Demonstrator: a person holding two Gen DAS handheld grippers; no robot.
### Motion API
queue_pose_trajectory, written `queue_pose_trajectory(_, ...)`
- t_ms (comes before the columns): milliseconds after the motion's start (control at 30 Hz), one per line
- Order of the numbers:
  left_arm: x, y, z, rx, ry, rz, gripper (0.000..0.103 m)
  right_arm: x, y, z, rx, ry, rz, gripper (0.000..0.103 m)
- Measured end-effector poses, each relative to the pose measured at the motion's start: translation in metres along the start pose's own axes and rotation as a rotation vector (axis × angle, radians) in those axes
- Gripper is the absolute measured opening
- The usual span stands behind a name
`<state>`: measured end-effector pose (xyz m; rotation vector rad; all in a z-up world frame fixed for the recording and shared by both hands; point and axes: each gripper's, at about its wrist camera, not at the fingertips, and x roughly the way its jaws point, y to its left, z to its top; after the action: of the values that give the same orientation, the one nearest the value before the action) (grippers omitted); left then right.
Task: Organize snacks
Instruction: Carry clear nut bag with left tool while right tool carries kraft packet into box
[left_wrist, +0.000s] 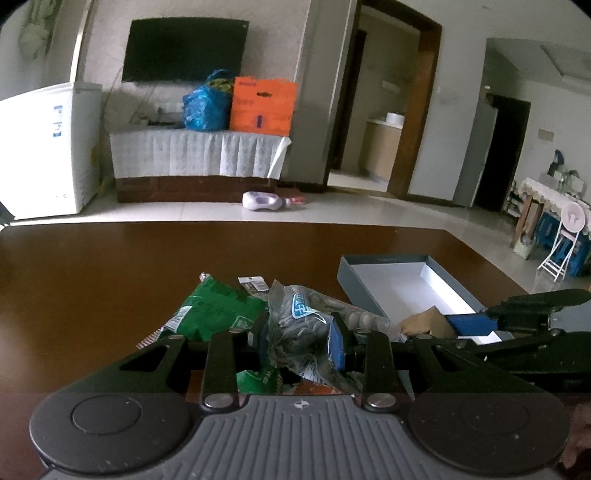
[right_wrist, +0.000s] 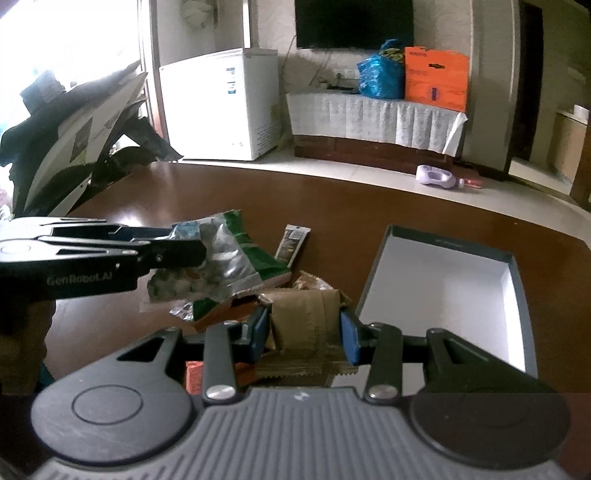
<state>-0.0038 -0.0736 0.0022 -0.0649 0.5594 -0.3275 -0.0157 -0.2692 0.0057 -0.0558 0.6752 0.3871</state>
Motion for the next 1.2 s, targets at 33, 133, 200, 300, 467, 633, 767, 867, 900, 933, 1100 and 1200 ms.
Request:
queue_pose_trajectory(33,0.001,-0.001,0.0,0.002,0.003,0.002,0.033,-0.001,-0.001,0.001,0.004,-0.002,-0.003,0.041)
queue_pose_trajectory(133,0.003,-0.005,0.001,0.007,0.002,0.002,0.033,-0.004,-0.006,0.001,0.013,-0.005,-0.016,0.041)
queue_pose_trajectory(200,0.004,-0.008,0.002,0.013,0.001,0.001,0.033,-0.005,-0.008,0.001,0.018,-0.006,-0.022,0.041)
queue_pose_trajectory(300,0.007,-0.011,0.003,0.012,0.005,-0.005,0.033,-0.008,-0.014,0.0,0.027,-0.007,-0.032,0.041)
queue_pose_trajectory(467,0.011,-0.018,0.004,0.016,0.002,-0.015,0.033,-0.011,-0.019,-0.001,0.036,-0.01,-0.05,0.041)
queue_pose_trajectory(633,0.014,-0.03,0.004,0.031,-0.011,-0.033,0.033,-0.016,-0.026,-0.003,0.044,-0.019,-0.072,0.041)
queue_pose_trajectory(767,0.015,-0.043,0.001,0.07,-0.011,-0.057,0.033,-0.021,-0.035,-0.006,0.059,-0.025,-0.095,0.041)
queue_pose_trajectory(867,0.017,-0.048,-0.001,0.079,-0.005,-0.069,0.033,-0.026,-0.042,-0.008,0.069,-0.029,-0.107,0.041)
queue_pose_trajectory(900,0.018,-0.05,-0.001,0.08,-0.004,-0.072,0.033,-0.027,-0.043,-0.009,0.072,-0.029,-0.111,0.041)
queue_pose_trajectory(933,0.018,-0.051,-0.001,0.08,-0.003,-0.075,0.033,-0.028,-0.046,-0.009,0.074,-0.03,-0.117,0.041)
queue_pose_trajectory(1100,0.02,-0.063,-0.004,0.103,0.005,-0.11,0.033,-0.035,-0.06,-0.01,0.09,-0.032,-0.155,0.041)
queue_pose_trajectory(1200,0.022,-0.07,-0.006,0.12,0.009,-0.13,0.033,-0.037,-0.066,-0.014,0.096,-0.025,-0.168,0.041)
